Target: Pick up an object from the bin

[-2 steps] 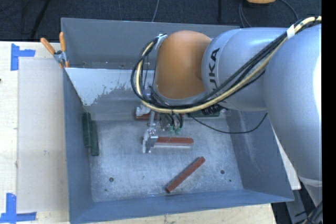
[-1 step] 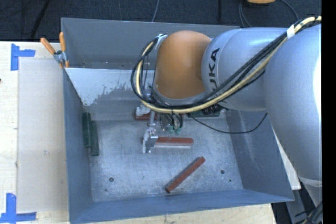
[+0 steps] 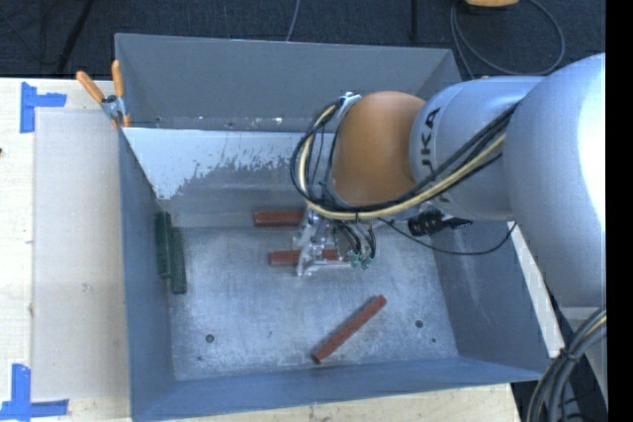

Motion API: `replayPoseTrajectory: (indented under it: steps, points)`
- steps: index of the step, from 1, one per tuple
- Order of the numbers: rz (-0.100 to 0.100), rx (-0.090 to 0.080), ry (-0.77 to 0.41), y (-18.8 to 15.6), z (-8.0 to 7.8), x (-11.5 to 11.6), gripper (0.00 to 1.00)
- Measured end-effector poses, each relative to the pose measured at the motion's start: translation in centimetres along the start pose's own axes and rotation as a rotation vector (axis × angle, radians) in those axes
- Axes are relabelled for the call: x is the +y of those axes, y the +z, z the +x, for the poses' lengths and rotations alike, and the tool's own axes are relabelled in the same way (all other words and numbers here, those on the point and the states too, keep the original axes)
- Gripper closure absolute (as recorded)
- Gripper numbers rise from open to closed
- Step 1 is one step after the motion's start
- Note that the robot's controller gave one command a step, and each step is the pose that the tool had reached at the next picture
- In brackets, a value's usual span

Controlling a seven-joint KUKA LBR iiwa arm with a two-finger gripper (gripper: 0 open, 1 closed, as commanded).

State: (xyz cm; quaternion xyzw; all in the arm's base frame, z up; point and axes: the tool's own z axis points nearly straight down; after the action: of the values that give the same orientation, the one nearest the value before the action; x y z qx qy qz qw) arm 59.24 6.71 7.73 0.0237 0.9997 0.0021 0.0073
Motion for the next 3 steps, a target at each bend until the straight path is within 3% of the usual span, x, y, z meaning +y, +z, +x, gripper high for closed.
replayPoseTrajectory:
  steps: [1,2,3]
  points:
    - [0.0,0.0,0.0,0.0,0.0,0.0,1.0]
    - [0.004,0.014,-0.043,-11.5,-1.1,0.8,1.0]
    - [0.004,0.014,-0.043,-11.5,-1.1,0.8,1.0]
